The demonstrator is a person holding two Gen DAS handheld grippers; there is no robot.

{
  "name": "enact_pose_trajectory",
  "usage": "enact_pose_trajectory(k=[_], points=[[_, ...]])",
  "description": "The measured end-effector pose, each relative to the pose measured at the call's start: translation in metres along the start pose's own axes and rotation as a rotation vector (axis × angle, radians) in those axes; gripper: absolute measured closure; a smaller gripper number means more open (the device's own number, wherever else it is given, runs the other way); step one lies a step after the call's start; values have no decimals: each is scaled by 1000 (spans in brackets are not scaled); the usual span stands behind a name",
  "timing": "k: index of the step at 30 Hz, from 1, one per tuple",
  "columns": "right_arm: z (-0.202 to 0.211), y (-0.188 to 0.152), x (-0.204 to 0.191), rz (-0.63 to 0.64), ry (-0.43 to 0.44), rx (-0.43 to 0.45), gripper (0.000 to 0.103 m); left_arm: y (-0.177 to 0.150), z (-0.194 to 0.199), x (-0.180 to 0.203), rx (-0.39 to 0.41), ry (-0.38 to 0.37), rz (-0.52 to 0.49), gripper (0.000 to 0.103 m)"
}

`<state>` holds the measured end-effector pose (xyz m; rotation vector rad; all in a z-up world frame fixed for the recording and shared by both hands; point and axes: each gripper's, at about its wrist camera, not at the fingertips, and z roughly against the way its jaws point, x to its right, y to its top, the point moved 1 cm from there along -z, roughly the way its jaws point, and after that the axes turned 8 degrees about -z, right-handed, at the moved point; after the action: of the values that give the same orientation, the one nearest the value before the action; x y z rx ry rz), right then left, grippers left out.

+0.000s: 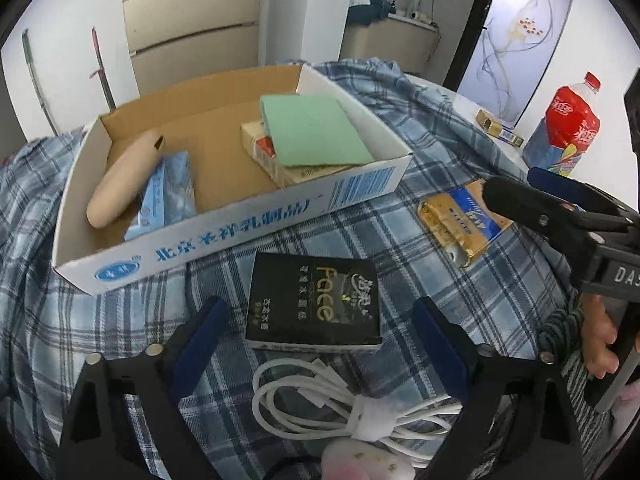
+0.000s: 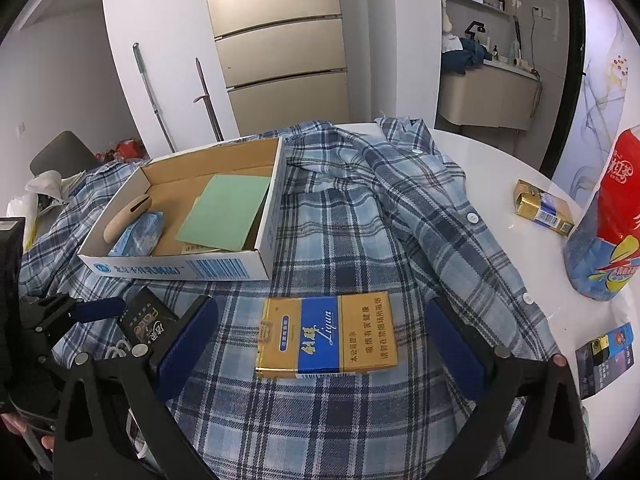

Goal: Organize soft objects
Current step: 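Grasp the black Face booklet with the left tool while the right tool grasps the Liqun pack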

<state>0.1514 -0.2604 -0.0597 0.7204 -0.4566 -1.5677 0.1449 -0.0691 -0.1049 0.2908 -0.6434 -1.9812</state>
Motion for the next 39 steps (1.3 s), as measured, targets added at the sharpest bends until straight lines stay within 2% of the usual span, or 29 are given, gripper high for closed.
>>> enact_pose_trajectory(k=[4,5,6,8,13,19,21,25,30,39], points=[[-1,0,0,-1,0,-2,0,-1,-2,-4,-6,-6,21,20],[-1,0,0,-1,0,-4,0,-1,-1,-4,-6,-1,19,24],[-1,0,0,-1,1,-6,0,-2,0,-3,-4,6,16,34],[0,1,0,-1,1,-6,0,-2,2,-1,6,13,10,38],[0,1,2,-19,4,-2,0,-3,21,2,98,39,-2,39],[-5,4,11,-67,38,-37,0,-11,66,18,330,125,-66,39],[-8,5,17,-102,49,-54,1,-15,78,16,382,141,-64,39],[-11,6,25,-154,104,-80,10,-21,97,17,481,187,-47,39],[-20,5,26,-171,145,-136,20,-26,107,18,523,197,-49,39],[-22,-1,7,-77,214,-176,26,-29,110,20,545,200,-45,39]])
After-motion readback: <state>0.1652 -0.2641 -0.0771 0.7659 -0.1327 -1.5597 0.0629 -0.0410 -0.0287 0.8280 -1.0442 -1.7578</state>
